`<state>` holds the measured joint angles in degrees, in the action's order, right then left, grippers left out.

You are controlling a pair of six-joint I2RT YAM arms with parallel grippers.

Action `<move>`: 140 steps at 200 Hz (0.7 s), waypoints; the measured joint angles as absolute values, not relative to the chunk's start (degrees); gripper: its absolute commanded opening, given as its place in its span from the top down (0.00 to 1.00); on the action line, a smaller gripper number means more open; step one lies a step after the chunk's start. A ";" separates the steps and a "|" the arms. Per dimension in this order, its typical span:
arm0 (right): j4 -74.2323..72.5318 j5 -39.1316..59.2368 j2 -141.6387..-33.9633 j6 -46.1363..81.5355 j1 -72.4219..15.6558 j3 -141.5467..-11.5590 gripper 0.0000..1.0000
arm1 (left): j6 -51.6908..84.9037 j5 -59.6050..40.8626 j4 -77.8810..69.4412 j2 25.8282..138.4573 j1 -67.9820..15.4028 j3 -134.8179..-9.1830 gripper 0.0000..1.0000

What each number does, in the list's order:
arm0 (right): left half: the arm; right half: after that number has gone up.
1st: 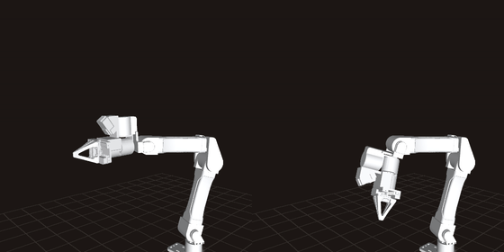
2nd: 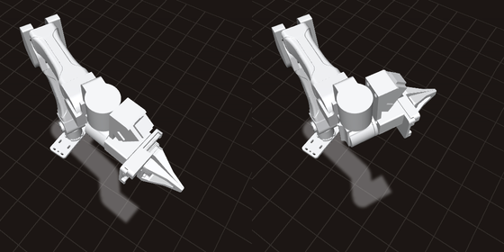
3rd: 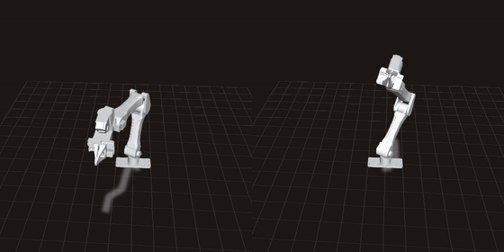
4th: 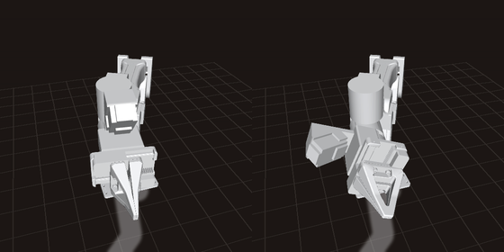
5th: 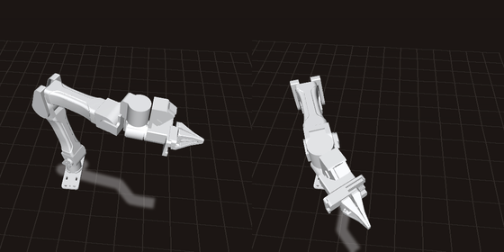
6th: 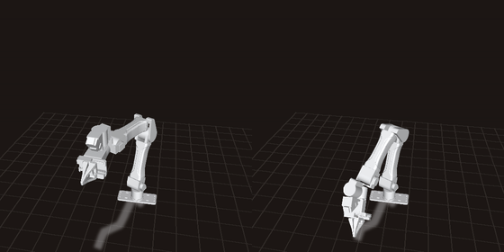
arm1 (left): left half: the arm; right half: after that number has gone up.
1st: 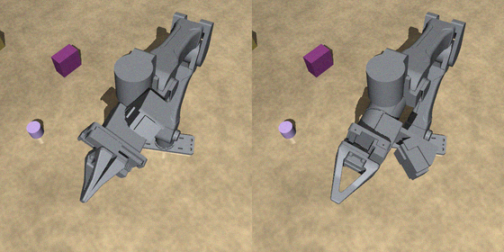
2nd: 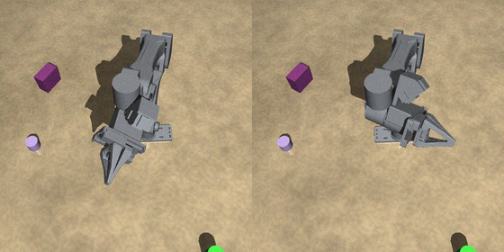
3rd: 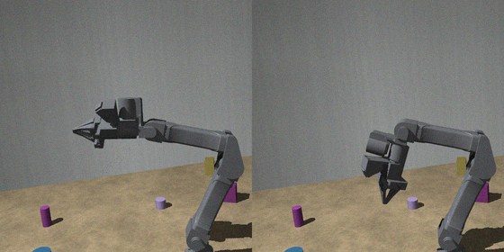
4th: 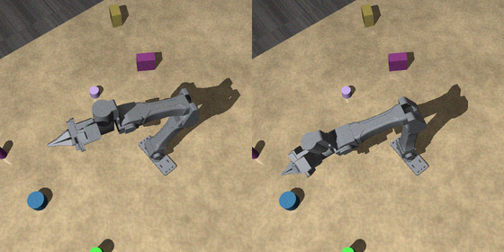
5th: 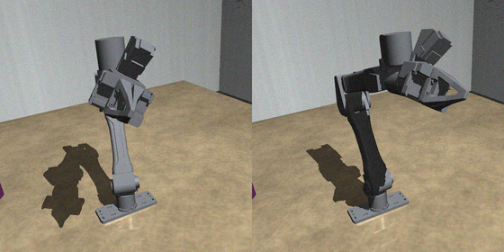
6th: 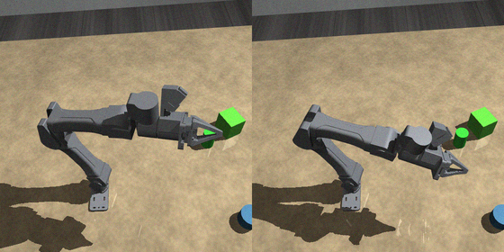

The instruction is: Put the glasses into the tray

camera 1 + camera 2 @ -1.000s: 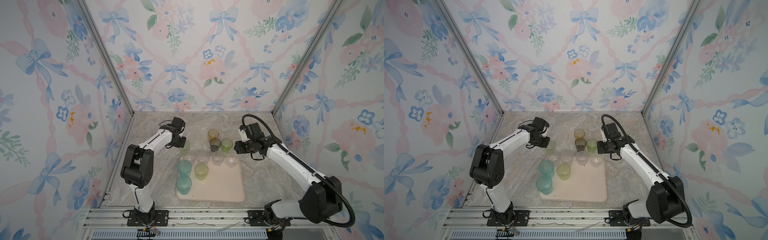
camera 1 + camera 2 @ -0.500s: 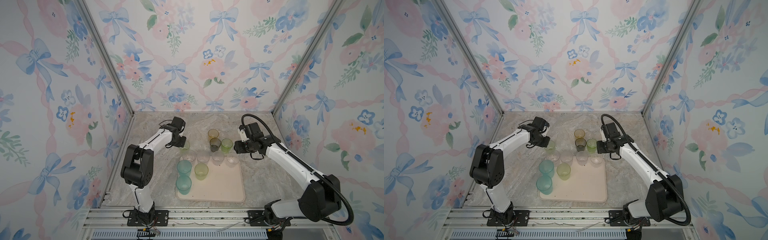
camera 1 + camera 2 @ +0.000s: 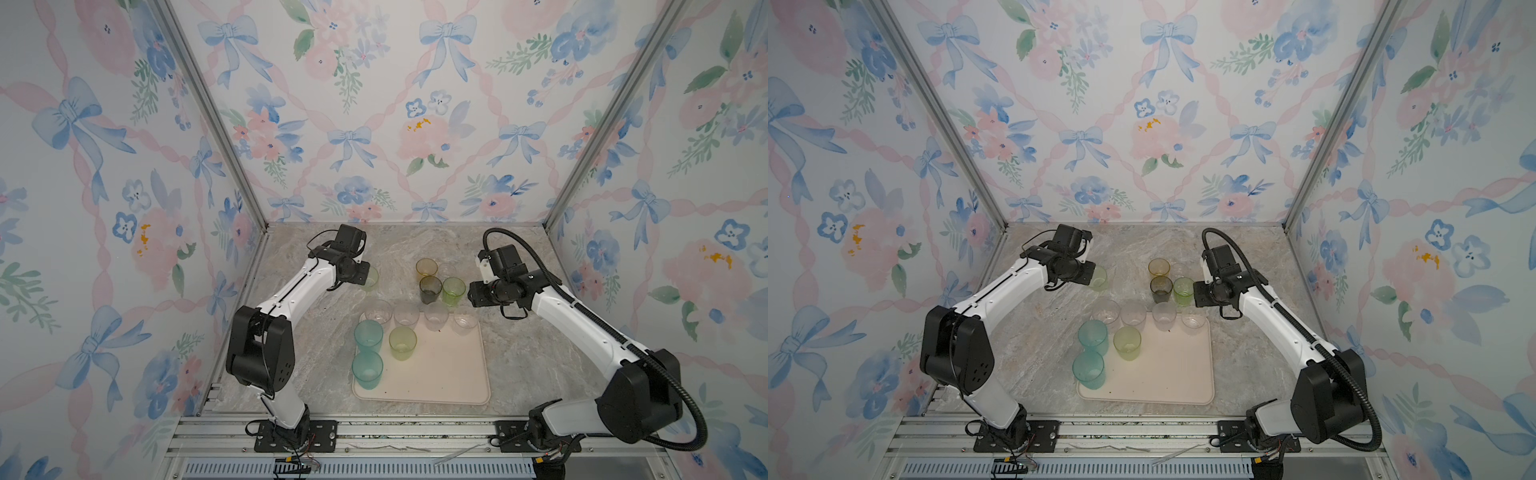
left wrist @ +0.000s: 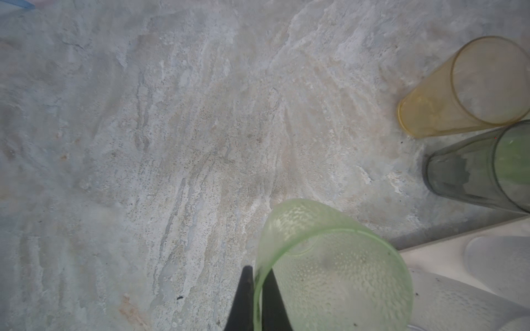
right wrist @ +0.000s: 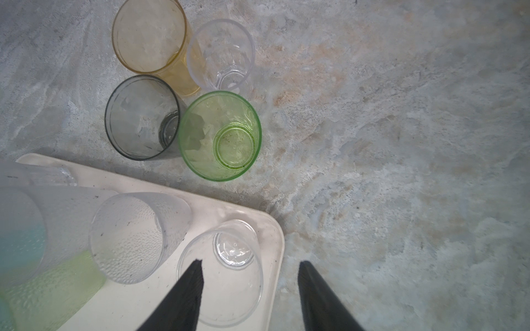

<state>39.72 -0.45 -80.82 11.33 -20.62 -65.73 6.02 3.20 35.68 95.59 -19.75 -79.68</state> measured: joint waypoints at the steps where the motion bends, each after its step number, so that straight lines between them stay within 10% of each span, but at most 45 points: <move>1: 39.72 -0.45 -80.82 11.33 -20.62 -65.73 0.43 | 6.02 3.20 35.66 95.53 -19.77 -79.70 1.00; 140: 36.97 -0.47 -78.50 12.36 -18.15 -64.49 0.43 | -0.01 -4.27 35.79 83.96 -39.07 -84.31 1.00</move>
<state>36.97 -0.47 -78.50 12.36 -18.15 -64.49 -0.01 -4.27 35.79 83.96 -39.07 -84.31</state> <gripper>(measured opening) 0.566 0.050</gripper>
